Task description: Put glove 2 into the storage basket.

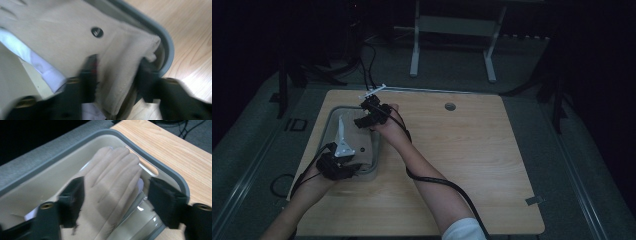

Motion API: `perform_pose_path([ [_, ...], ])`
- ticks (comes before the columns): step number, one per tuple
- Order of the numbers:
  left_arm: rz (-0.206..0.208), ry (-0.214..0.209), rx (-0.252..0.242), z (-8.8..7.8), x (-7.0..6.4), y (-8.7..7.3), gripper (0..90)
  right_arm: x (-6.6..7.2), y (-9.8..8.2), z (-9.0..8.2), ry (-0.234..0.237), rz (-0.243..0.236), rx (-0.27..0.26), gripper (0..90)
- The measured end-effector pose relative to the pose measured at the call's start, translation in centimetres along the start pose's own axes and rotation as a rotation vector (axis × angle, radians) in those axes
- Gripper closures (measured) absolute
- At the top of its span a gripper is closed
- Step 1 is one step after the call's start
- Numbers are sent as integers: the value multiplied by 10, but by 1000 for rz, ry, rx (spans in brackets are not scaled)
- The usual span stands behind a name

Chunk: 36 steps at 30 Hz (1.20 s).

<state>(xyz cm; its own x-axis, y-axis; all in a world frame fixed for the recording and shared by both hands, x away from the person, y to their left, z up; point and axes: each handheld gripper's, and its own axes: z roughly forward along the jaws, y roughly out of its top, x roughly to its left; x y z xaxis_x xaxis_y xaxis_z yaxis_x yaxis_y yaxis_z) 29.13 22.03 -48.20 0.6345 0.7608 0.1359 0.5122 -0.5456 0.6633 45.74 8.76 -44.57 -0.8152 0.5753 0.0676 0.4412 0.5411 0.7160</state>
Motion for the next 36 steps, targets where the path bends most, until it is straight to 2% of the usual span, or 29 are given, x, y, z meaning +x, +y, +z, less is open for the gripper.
perform_pose_path([
  [1, -9, 17, -12, -3, 0, 1, 412, 0, 0, -2, 19, -8, 7, 230],
  [3, -27, 14, -25, -9, 1, 3, 281, 1, -2, -7, 28, -27, 3, 212],
  [5, -43, 20, -59, -18, 1, 4, 160, 1, -3, -10, 43, -35, -8, 172],
  [9, -80, 31, -125, -30, -1, 8, 155, 1, -8, -17, 71, -45, -28, 164],
  [15, -91, 34, -190, -29, -10, 12, 155, -1, -19, -23, 70, -68, -31, 161],
  [18, -83, 22, -190, -27, -13, 13, 155, -1, -22, -25, 65, -76, -35, 161],
  [19, -67, 19, -186, -22, -18, 15, 155, -2, -24, -27, 62, -80, -38, 161],
  [22, -59, -8, -183, -16, -24, 18, 155, -5, -33, -36, 58, -75, -47, 161],
  [30, -43, -51, -208, -8, -42, 29, 154, -19, -53, -56, 42, -62, -65, 161],
  [36, -23, -93, -195, 2, -54, 35, 155, -30, -69, -65, 27, -57, -55, 162],
])
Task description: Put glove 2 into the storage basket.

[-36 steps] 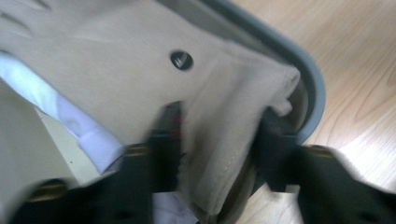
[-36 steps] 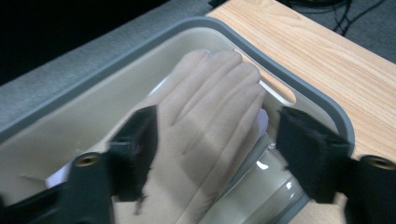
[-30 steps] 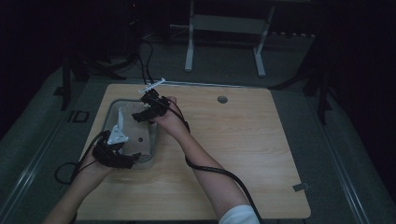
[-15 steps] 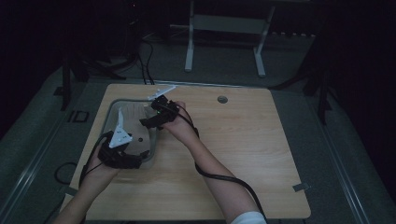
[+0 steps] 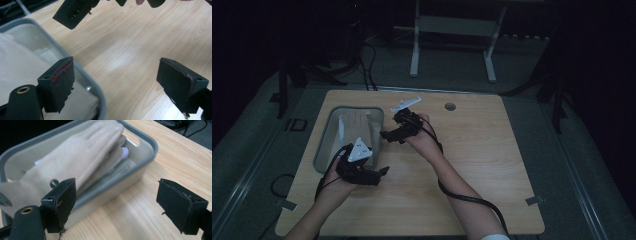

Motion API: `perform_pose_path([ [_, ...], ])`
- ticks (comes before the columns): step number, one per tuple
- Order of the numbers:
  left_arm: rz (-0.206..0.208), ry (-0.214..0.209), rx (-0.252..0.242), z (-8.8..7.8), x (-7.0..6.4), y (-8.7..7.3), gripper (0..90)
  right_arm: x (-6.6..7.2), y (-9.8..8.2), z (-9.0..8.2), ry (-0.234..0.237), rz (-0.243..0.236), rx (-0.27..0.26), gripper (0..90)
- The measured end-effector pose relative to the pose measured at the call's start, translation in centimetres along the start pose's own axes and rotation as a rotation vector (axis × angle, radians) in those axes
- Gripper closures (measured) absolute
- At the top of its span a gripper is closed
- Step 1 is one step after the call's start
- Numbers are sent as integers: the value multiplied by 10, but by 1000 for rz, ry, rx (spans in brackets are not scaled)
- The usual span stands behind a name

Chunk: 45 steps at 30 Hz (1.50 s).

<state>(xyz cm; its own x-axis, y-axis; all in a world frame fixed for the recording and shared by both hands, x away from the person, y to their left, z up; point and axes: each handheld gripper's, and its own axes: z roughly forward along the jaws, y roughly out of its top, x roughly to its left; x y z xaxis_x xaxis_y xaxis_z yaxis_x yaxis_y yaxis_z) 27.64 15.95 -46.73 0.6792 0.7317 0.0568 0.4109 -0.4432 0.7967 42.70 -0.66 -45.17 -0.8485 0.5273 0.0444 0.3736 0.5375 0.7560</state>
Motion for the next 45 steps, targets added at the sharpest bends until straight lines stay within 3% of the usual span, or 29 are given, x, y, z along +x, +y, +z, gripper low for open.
perform_pose_path([
  [8, 19, -66, 16, 18, -19, 1, 154, -17, -29, -15, -16, 15, 9, 164],
  [14, 52, -99, 53, 37, -30, -5, 154, -29, -49, -19, -30, 50, 15, 164],
  [20, 54, -133, 58, 51, -39, -10, 154, -36, -69, -18, -37, 70, 23, 164],
  [26, 67, -158, 84, 61, -45, -14, 147, -42, -90, -15, -30, 89, 40, 168],
  [32, 75, -190, 73, 69, -52, -18, 147, -46, -114, -14, -2, 117, 37, 169],
  [41, 63, -220, 79, 83, -59, -27, 147, -47, -140, -16, 9, 83, -1, 169],
  [45, 65, -237, 78, 88, -62, -29, 147, -48, -148, -17, 5, 86, 9, 168],
])
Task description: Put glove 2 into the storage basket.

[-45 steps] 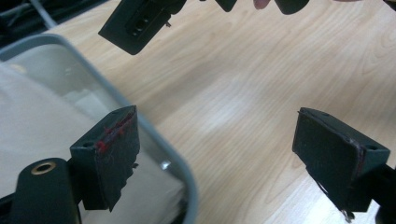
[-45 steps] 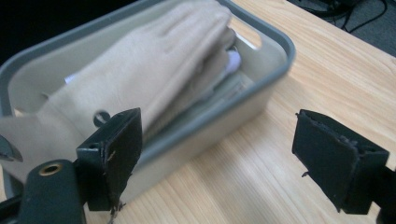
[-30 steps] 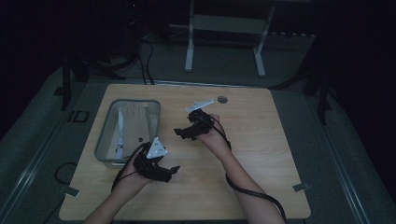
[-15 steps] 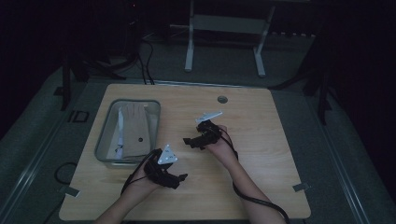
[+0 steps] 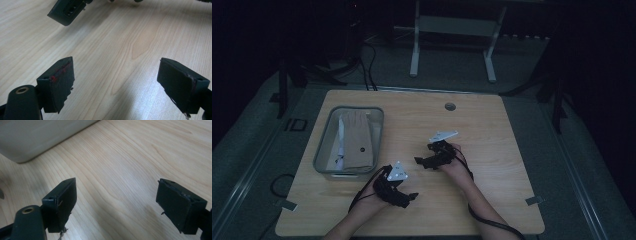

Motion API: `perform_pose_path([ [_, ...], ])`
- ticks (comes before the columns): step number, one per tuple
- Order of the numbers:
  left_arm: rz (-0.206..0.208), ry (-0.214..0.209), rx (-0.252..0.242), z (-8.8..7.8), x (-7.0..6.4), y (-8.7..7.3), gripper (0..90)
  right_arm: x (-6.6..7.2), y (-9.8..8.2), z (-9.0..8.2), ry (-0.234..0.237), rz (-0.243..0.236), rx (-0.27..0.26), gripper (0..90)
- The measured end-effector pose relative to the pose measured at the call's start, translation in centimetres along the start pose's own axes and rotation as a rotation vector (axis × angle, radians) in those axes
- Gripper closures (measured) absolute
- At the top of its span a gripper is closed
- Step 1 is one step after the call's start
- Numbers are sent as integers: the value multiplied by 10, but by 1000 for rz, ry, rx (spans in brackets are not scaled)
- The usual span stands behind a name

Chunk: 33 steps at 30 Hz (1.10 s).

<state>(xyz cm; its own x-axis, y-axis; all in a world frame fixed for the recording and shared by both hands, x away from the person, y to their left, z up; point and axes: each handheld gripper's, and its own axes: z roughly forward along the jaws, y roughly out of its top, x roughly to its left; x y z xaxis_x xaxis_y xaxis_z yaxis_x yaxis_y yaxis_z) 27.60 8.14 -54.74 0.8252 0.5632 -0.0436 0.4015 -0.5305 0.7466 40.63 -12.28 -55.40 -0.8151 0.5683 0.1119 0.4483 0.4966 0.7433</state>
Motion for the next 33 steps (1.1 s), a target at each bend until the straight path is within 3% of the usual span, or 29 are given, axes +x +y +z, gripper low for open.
perform_pose_path([
  [4, -4, -12, -7, 4, -1, -2, 148, -3, -7, -2, -1, 7, 0, 168],
  [7, -15, -5, 4, 6, -1, -3, 147, -5, -13, -4, -28, 18, 10, 168],
  [12, -23, -22, 24, 9, 0, -5, 147, -9, -21, -9, -33, 37, 9, 168],
  [20, -39, -50, 11, 14, 1, -10, 147, -11, -29, -16, -50, 27, -6, 165],
  [33, -39, -56, -3, 15, 0, -11, 147, -11, -31, -15, -44, 10, 14, 164],
])
